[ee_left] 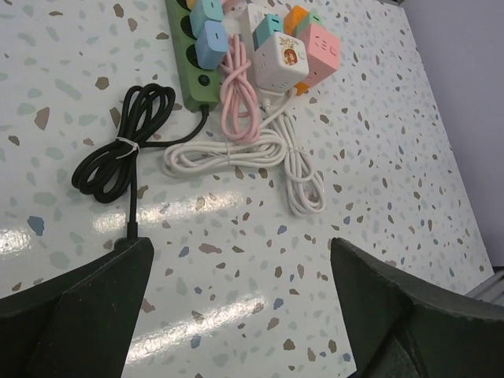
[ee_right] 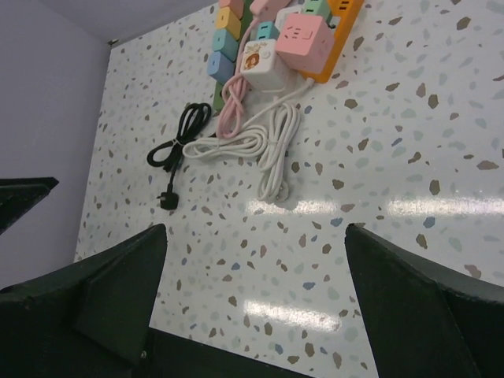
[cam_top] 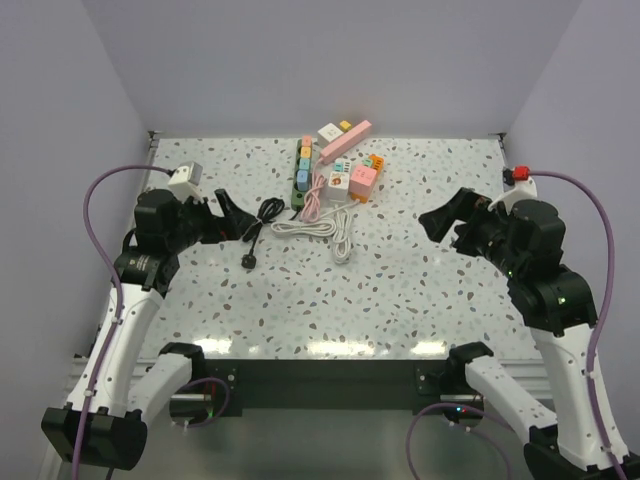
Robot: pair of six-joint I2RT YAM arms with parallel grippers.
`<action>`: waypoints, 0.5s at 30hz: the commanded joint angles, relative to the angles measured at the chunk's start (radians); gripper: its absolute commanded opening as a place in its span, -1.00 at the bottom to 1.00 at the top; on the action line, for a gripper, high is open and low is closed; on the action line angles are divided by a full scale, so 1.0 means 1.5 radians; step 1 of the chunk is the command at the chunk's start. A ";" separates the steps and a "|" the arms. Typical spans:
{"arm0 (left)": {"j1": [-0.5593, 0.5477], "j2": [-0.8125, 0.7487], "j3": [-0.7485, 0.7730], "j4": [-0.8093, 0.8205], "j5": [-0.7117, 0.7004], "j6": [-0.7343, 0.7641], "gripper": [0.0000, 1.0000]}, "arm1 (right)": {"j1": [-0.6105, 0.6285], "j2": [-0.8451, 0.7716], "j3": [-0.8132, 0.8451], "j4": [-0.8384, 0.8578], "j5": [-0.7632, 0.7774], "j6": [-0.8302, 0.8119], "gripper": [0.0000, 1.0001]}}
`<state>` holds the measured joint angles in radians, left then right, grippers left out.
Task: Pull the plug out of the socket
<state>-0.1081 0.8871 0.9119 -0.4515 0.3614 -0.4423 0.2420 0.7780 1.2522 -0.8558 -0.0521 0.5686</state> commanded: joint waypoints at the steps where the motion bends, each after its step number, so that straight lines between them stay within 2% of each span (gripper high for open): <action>1: -0.005 0.000 0.030 0.009 0.035 -0.004 1.00 | 0.000 0.020 -0.049 0.072 -0.095 -0.024 0.98; 2: -0.005 0.003 0.030 0.005 0.042 0.003 1.00 | 0.000 0.026 -0.069 0.151 -0.096 -0.024 0.97; 4: -0.006 0.002 0.023 0.012 0.072 0.026 1.00 | 0.001 0.058 -0.077 0.181 -0.046 0.017 0.98; 9: -0.006 -0.006 -0.027 0.043 0.108 0.013 1.00 | 0.001 0.272 0.030 0.108 0.030 0.003 0.98; 15: -0.006 -0.008 -0.065 0.062 0.119 0.007 1.00 | 0.041 0.438 0.153 0.077 0.123 0.015 0.98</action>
<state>-0.1112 0.8860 0.8341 -0.4133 0.5003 -0.4278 0.2638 1.3815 1.3743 -0.7258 0.0246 0.5762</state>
